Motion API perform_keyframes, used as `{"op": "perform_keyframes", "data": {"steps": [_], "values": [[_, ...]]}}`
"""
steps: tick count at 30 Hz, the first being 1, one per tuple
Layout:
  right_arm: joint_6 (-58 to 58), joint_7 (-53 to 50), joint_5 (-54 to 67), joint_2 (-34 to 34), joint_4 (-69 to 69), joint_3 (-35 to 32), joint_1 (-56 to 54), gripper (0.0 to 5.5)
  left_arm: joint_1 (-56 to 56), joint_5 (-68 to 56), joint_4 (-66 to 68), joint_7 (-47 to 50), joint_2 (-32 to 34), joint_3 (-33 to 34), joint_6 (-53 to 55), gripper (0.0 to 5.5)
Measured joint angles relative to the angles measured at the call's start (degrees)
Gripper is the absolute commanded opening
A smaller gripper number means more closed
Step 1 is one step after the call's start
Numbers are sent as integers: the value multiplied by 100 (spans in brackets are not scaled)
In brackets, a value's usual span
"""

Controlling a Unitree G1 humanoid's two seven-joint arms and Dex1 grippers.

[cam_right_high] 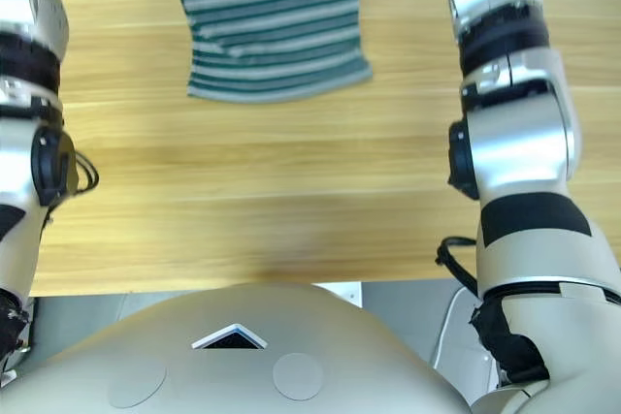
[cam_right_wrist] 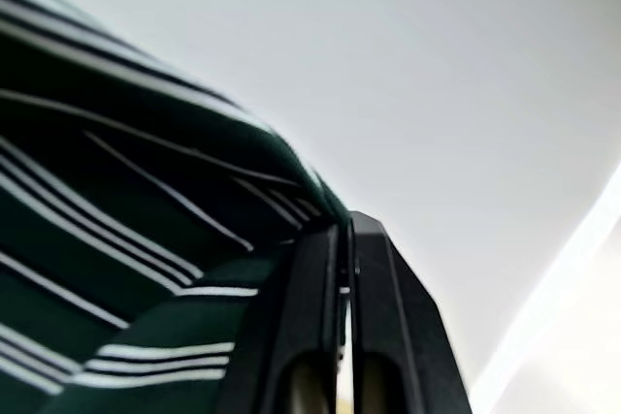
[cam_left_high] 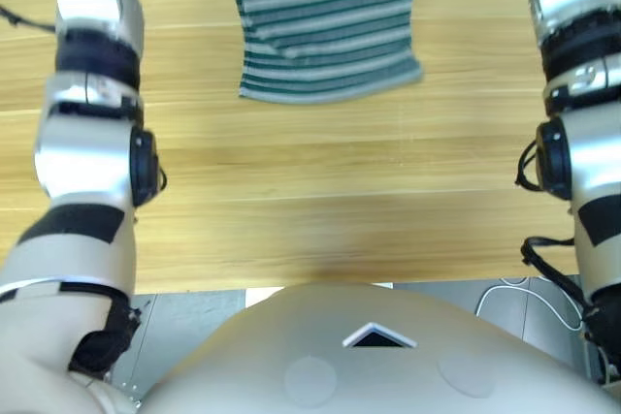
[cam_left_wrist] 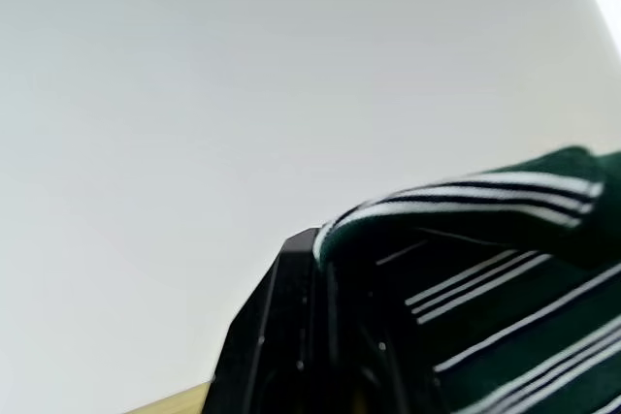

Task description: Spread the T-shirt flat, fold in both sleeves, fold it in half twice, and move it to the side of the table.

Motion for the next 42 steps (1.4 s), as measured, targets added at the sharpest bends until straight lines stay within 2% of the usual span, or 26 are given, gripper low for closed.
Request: {"op": "perform_keyframes", "data": {"steps": [4, 5, 8, 10, 12, 14, 16, 18, 20, 23, 24, 28, 31, 32, 33, 42], "values": [[86, -2005, -665, 84, 991, -15, -1036, 1, -1370, 725, 1099, 1754, -149, 88, 253, 0], [-16, -2067, -763, 102, 1122, -18, -1132, 1, -1403, 819, 1252, 1944, -126, 159, 284, 0], [-516, -1434, -947, 210, 1255, 14, -510, 1, -423, 1107, 1481, 1788, -117, 244, 208, 0], [-963, -1000, -1101, 226, 1252, 123, 357, 1, 513, 1270, 1528, 1254, -123, 232, -40, 0], [-1506, -546, -1224, 173, 1193, 287, 1389, 1, 1536, 1560, 1542, 331, -144, -64, -529, 0], [-2417, 217, -1165, -146, 793, 363, 2468, 1, 2675, 2100, 1375, -931, -64, -687, -1635, 0], [-3132, 1065, -990, -548, 271, 392, 3350, 1, 3486, 2143, 944, -1821, 142, -1024, -2780, 0], [-3710, 1872, -865, -1022, -406, 449, 4377, 1, 4181, 1908, 271, -2674, 613, -1139, -3683, 0], [-3733, 2271, -843, -1400, -776, 429, 5090, 1, 4826, 1177, -312, -3079, 871, -956, -3875, 0], [-3549, 2716, -629, -1635, -1521, 189, 5472, 1, 5171, -169, -1585, -3190, 992, -309, -3622, 0], [-3521, 2889, -392, -1682, -1910, 83, 5595, 1, 5270, -219, -1979, -3194, 1083, -214, -3604, 0], [-3293, 3574, 69, -1977, -2901, -127, 6414, 1, 6412, 174, -2869, -3098, 1201, -105, -3385, 0], [-3083, 4002, 274, -2044, -3144, -237, 6658, 1, 6754, 944, -2948, -2839, 1218, -49, -3226, 0], [-3025, 4209, 423, -2102, -3333, -268, 6766, 0, 6826, 1240, -2938, -2751, 1218, -52, -3207, 28], [-3006, 4377, 519, -2159, -3529, -298, 6908, 31, 6916, 1451, -2938, -2688, 1214, -75, -3201, 40], [-2596, 5064, 690, -2450, -4690, -701, 7760, 196, 7663, 2319, -3879, -2417, 1306, -349, -2950, 201]]}}
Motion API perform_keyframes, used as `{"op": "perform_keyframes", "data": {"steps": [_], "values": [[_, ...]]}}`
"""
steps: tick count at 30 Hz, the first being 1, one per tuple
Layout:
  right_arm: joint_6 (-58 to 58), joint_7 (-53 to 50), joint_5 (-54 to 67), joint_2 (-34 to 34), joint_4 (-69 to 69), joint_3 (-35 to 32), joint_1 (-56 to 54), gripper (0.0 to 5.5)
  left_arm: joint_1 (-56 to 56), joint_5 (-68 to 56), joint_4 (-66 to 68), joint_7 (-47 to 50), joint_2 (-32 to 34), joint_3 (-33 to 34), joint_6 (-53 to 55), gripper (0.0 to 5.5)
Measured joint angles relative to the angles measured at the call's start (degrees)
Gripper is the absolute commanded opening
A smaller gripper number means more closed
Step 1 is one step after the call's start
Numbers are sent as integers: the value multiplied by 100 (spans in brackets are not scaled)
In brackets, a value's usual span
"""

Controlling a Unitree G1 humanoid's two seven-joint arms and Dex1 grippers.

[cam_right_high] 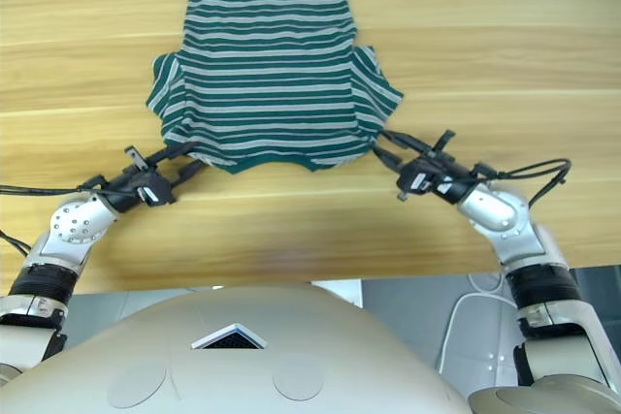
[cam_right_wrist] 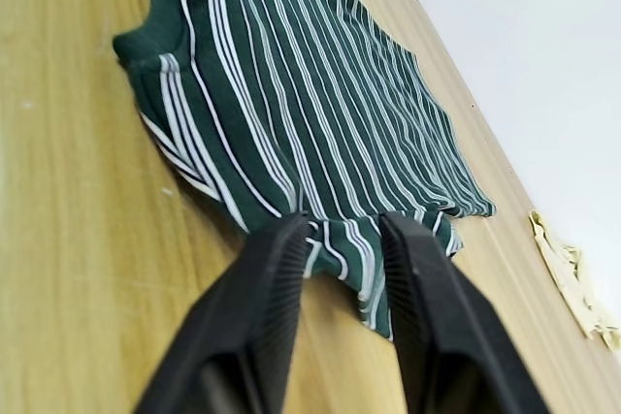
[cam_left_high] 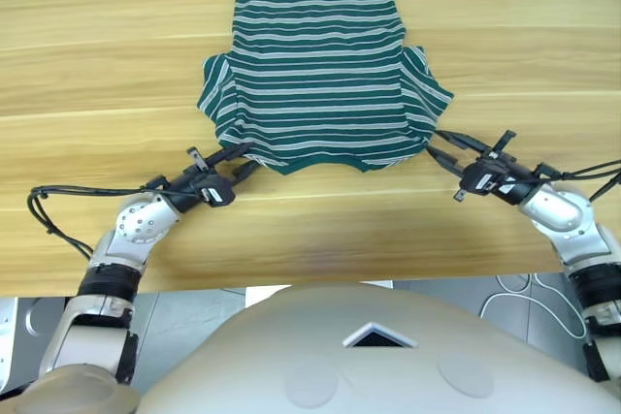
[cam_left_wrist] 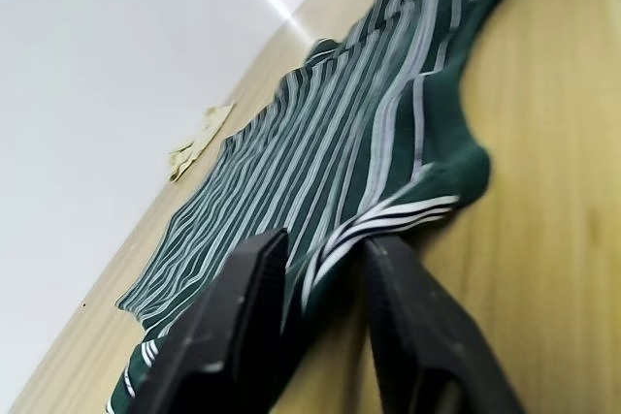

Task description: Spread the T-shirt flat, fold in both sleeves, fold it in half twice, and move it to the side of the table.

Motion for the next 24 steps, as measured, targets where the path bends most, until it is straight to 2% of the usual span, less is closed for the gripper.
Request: {"op": "perform_keyframes", "data": {"steps": [2, 5, 7, 10, 12, 13, 14, 18, 22, 24], "values": [[137, 41, -62, -36, -126, -98, 162, 230, 375, -7, -338, 11, 157, 19, 111, 223], [259, 51, -90, -80, -246, -333, 360, 230, 878, -48, -639, 43, 426, 180, 163, 223], [318, 57, -10, -162, -474, -574, 541, 230, 1367, -976, -814, -230, 725, 216, 192, 223], [330, 96, 214, -66, -1011, -619, 615, 230, 1597, -2712, -1248, -705, 807, 193, 157, 223], [470, 15, -90, 342, -1314, -448, 315, 230, 1462, -3892, -1607, -1051, 752, 197, 155, 223], [647, -126, -614, 709, -1348, -243, -109, 230, 1199, -4422, -1746, -1195, 594, 236, 194, 223], [730, -233, -1065, 987, -1259, -48, -482, 230, 900, -4479, -1730, -1177, 395, 309, 243, 223], [849, -654, -2354, 1142, -124, 403, -968, 230, 289, -3946, -1190, -701, -161, 706, 657, 223], [623, -1090, -2488, 1145, 380, 542, -898, 230, -242, -1699, -401, 769, -260, 1262, 960, 223], [514, -1202, -2458, 1139, 479, 564, -885, 230, -433, -688, -167, 1381, -177, 1314, 1204, 223]]}}
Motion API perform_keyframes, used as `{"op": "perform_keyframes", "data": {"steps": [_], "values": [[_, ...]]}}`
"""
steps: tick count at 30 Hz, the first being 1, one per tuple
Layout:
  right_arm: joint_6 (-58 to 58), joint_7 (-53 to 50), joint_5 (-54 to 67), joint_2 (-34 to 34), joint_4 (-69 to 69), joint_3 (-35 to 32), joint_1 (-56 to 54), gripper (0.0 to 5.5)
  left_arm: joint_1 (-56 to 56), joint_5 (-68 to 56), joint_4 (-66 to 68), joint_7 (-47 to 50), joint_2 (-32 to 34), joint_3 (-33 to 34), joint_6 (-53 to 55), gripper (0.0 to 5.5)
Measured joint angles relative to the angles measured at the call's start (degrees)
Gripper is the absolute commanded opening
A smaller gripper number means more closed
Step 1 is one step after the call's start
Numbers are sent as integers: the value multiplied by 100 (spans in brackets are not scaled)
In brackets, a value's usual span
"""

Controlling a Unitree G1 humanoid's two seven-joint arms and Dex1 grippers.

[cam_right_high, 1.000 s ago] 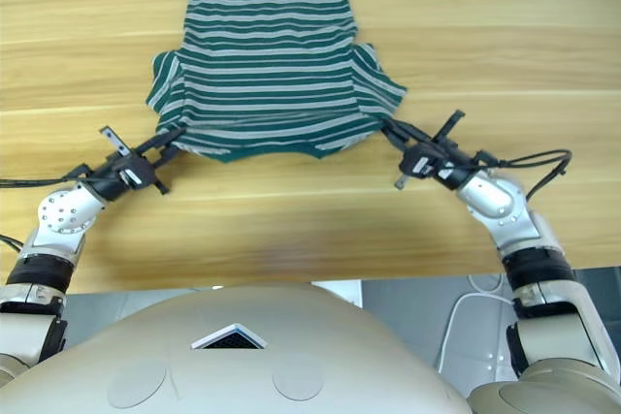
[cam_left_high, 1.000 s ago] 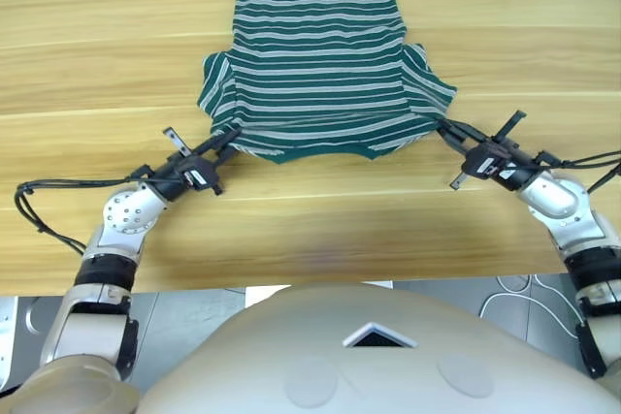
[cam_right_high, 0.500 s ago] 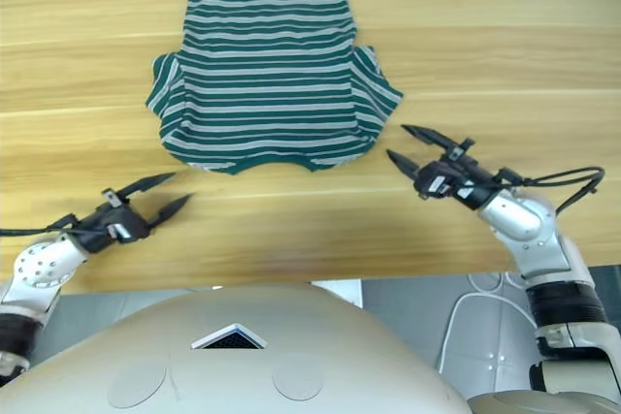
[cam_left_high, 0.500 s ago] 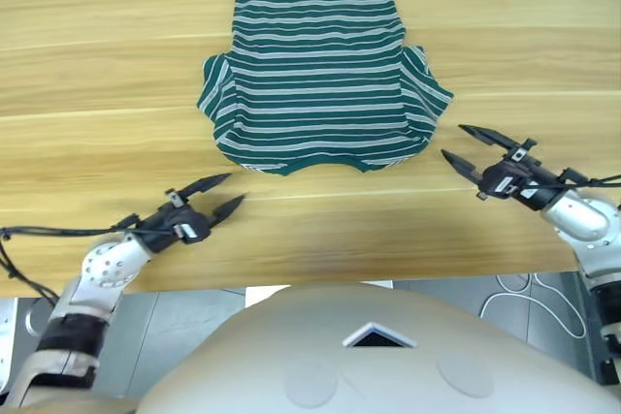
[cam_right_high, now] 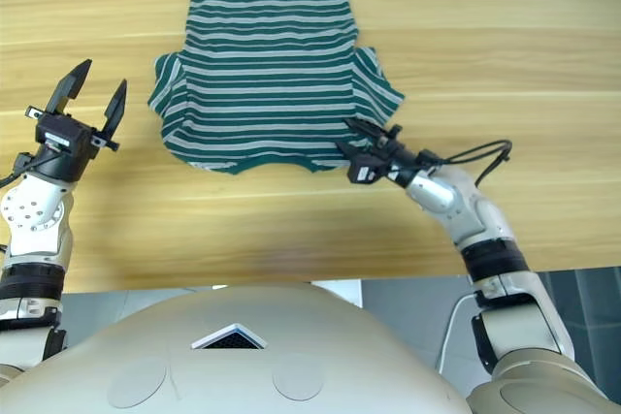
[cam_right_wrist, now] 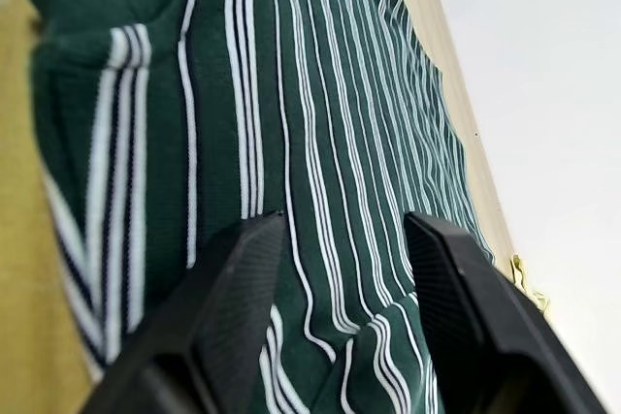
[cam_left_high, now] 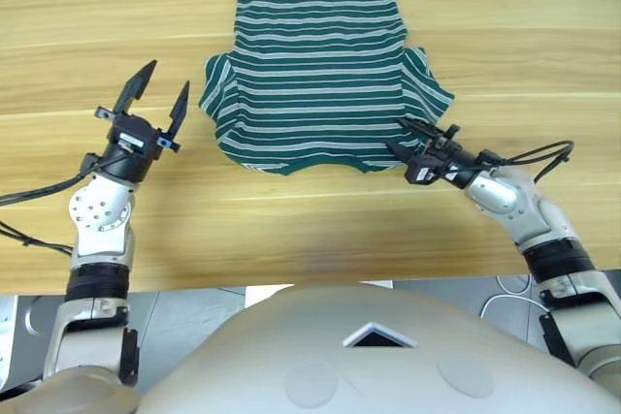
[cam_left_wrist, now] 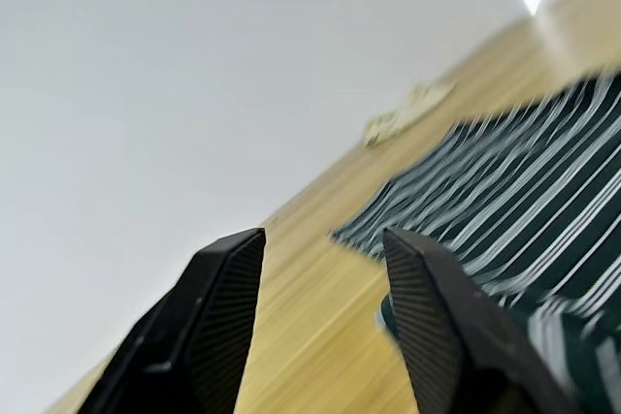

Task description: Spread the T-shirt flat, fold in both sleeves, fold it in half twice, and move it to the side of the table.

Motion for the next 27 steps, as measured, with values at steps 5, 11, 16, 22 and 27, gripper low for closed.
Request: {"op": "perform_keyframes", "data": {"steps": [5, 11, 16, 22, 27], "values": [[-313, 102, 331, -171, 76, 131, 155, 230, -342, 1676, 255, 836, 154, -193, 336, 223], [-360, 104, 435, -311, 42, 73, 184, 230, -515, 2663, 545, 980, 315, -901, 331, 223], [-373, 99, 431, -384, 35, 49, 193, 230, -770, 2862, 519, 990, 349, -1158, 380, 223], [-384, 57, 420, -383, 104, 115, 111, 230, -1382, 3182, 1031, 1178, 357, -1409, 710, 223], [-384, 52, 418, -369, 154, 153, 59, 230, -1743, 3645, 1274, 1006, 607, -1936, 798, 223]]}}
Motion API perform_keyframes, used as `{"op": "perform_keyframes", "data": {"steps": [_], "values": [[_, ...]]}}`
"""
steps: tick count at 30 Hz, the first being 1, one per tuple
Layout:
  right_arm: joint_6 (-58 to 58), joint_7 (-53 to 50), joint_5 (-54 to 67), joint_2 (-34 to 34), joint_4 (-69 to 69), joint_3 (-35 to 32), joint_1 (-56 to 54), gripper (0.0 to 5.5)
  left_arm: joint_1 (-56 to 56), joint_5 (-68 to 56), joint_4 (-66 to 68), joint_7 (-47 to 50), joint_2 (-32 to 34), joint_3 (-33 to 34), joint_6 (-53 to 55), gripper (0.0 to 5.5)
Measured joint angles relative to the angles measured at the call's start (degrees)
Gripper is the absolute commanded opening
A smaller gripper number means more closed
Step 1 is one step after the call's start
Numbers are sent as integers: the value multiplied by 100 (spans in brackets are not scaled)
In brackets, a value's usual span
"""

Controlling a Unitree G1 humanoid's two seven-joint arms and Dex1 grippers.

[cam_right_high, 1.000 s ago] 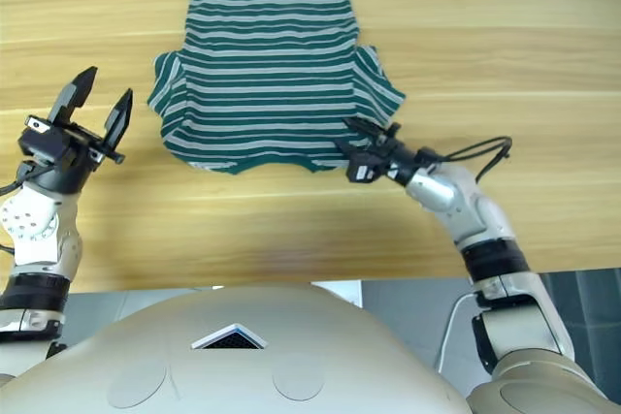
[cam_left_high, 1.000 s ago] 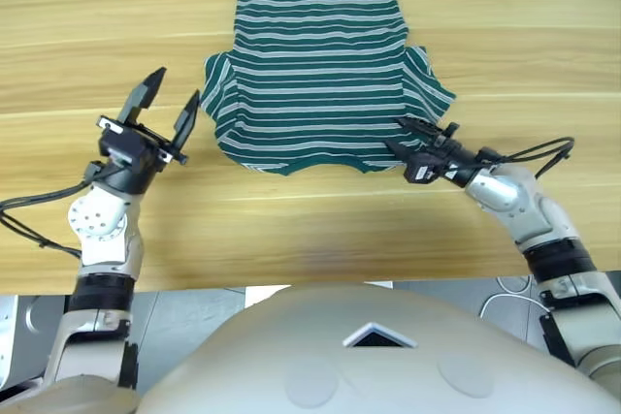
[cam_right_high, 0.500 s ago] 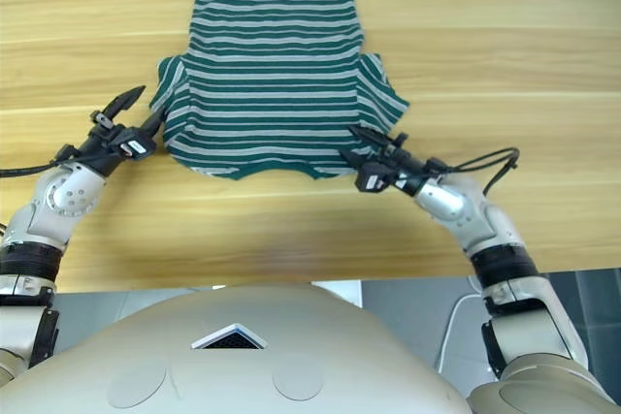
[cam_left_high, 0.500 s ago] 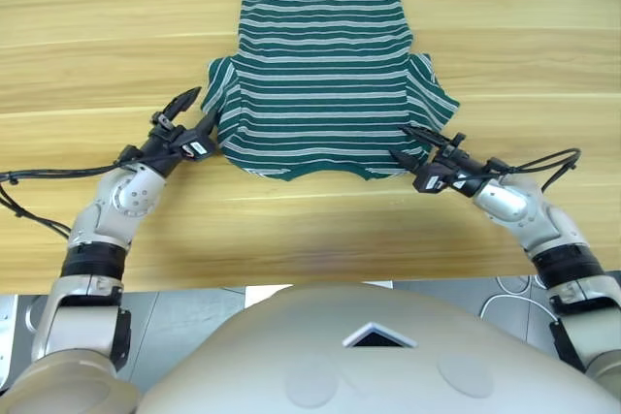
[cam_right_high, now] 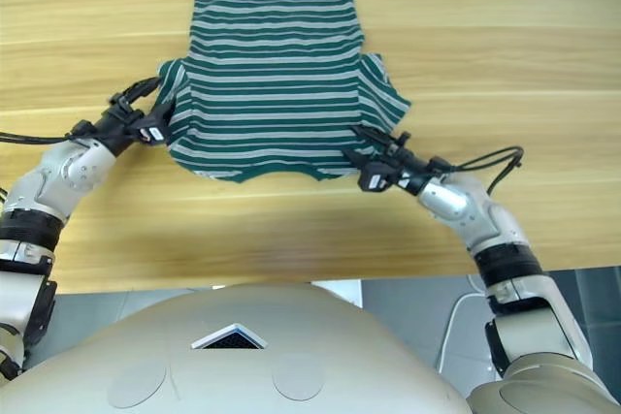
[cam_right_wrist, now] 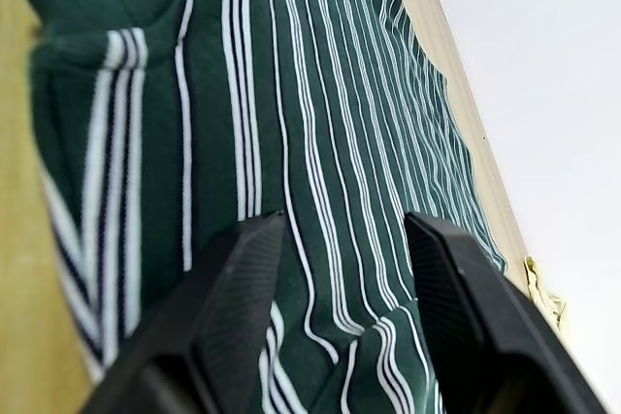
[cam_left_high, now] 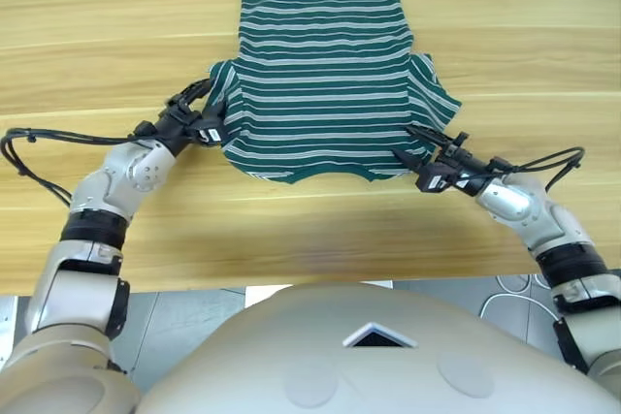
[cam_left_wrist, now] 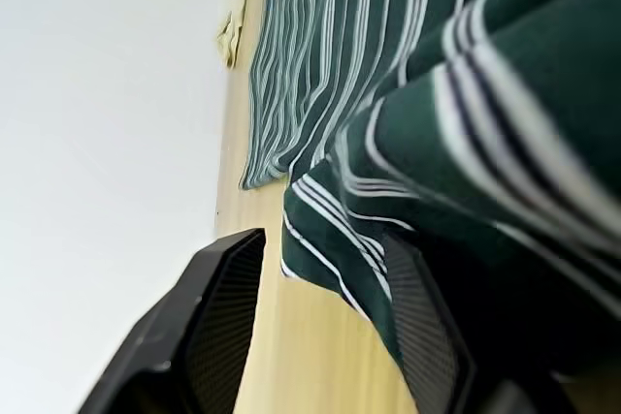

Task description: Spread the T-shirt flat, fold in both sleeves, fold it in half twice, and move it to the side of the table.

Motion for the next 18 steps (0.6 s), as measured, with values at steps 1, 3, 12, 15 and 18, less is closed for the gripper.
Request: {"op": "perform_keyframes", "data": {"steps": [1, 3, 12, 15, 18], "values": [[0, 0, 0, 14, 8, 5, -3, 230, -62, 28, -5, -78, 86, -103, -31, 223], [13, 0, -1, 47, 10, 27, -8, 230, -149, 32, -59, -314, 327, -313, -185, 223], [49, -18, -43, 104, 56, 80, -35, 230, -356, 51, 185, -508, 969, -631, -168, 223], [51, -18, -43, 96, 56, 71, -36, 230, -342, 105, 263, -327, 1118, -597, -151, 223], [51, -17, -42, 57, 41, 42, -38, 230, -477, 182, 538, -141, 1119, -633, -157, 223]]}}
